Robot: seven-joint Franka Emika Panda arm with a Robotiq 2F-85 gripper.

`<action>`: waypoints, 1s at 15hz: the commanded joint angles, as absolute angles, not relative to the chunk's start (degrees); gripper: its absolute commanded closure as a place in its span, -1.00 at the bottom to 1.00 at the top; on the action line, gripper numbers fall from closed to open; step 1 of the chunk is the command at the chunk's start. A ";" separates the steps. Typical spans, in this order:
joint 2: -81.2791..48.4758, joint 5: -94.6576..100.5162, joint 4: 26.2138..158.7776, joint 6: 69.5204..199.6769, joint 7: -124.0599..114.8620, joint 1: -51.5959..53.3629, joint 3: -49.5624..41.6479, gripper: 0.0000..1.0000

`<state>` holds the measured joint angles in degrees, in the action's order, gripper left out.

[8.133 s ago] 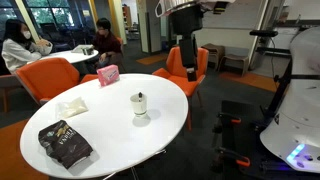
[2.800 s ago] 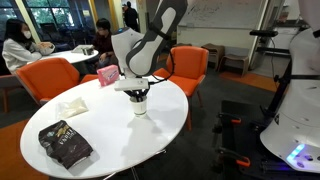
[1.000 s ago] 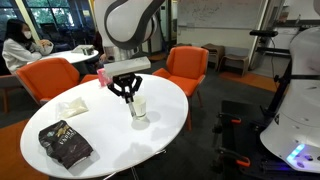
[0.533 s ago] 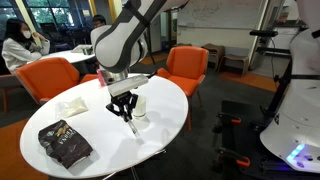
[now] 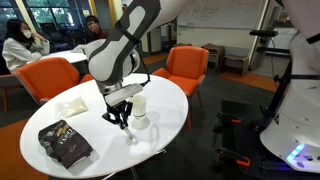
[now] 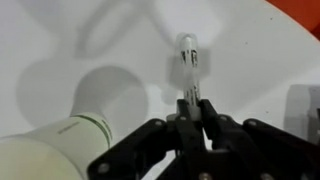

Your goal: Remove the marker from the mug cup

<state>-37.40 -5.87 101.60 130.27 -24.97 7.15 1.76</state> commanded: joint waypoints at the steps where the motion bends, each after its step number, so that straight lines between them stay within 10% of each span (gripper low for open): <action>1: -38.53 -5.69 100.60 132.35 -23.58 8.19 0.84 0.09; 8: -37.50 -3.49 102.51 136.97 -22.76 9.57 0.02 -0.95; 15: -29.90 0.18 106.29 134.73 -24.12 12.17 -0.35 -1.00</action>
